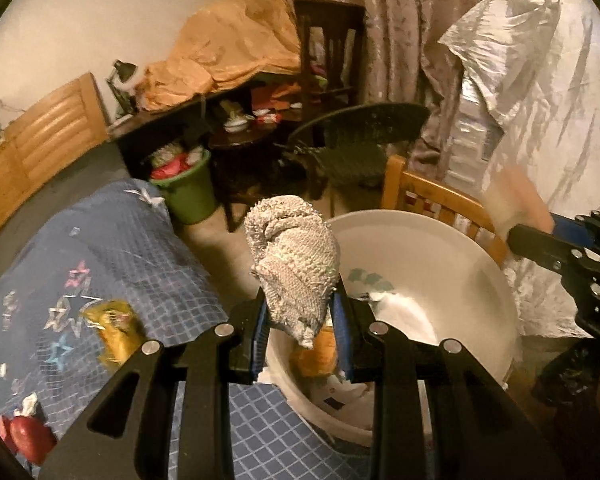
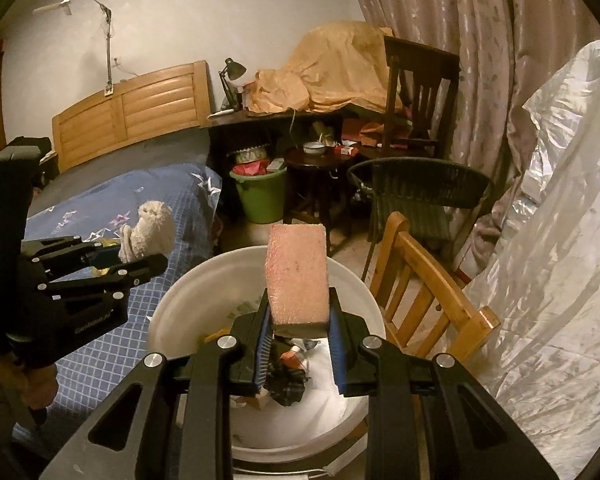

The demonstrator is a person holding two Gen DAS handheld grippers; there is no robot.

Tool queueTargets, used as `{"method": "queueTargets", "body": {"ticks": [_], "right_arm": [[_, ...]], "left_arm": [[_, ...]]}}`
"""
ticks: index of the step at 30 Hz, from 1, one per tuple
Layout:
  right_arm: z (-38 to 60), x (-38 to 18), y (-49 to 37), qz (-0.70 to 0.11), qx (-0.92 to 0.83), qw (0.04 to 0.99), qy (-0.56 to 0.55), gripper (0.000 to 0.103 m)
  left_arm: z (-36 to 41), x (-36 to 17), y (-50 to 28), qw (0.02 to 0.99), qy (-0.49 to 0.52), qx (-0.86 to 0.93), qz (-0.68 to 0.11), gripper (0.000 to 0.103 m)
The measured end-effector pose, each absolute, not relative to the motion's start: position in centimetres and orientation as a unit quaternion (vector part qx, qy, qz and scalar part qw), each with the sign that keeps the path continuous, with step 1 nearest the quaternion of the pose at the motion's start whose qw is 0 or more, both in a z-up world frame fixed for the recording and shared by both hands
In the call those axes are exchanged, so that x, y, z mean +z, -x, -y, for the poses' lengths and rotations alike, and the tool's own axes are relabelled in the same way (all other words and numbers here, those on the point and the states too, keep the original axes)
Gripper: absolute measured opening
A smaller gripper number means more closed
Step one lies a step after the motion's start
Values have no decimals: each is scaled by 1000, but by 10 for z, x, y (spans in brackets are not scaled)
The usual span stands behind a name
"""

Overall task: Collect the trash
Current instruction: 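Open both tools to drop the towel and sponge into the bucket, then return both tools to the trash on the bed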

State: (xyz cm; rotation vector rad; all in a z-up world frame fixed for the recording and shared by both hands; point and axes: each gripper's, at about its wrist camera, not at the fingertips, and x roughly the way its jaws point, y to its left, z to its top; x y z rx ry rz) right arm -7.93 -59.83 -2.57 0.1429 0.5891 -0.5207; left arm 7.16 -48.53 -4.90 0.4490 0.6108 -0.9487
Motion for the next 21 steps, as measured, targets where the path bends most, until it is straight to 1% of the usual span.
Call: {"method": "queueTargets", "body": {"ticks": [9, 11, 12, 13, 14, 21], "right_arm": [[608, -35, 74, -293, -246, 921, -74, 26], [609, -36, 71, -295, -245, 921, -72, 26], [609, -36, 69, -295, -244, 921, -71, 30], [610, -37, 69, -296, -247, 920, -70, 40], [612, -37, 69, -293, -252, 920, -68, 44], [620, -44, 71, -292, -258, 918, -79, 45]], "left_arm": [[497, -60, -78, 785, -191, -500, -312, 27], [501, -61, -78, 774, -183, -519, -314, 32], [502, -62, -78, 767, -178, -527, -319, 39], [504, -63, -79, 764, -175, -531, -324, 58], [504, -63, -80, 768, -172, -528, -321, 67], [495, -61, -94, 789, -157, -502, -318, 67]]}}
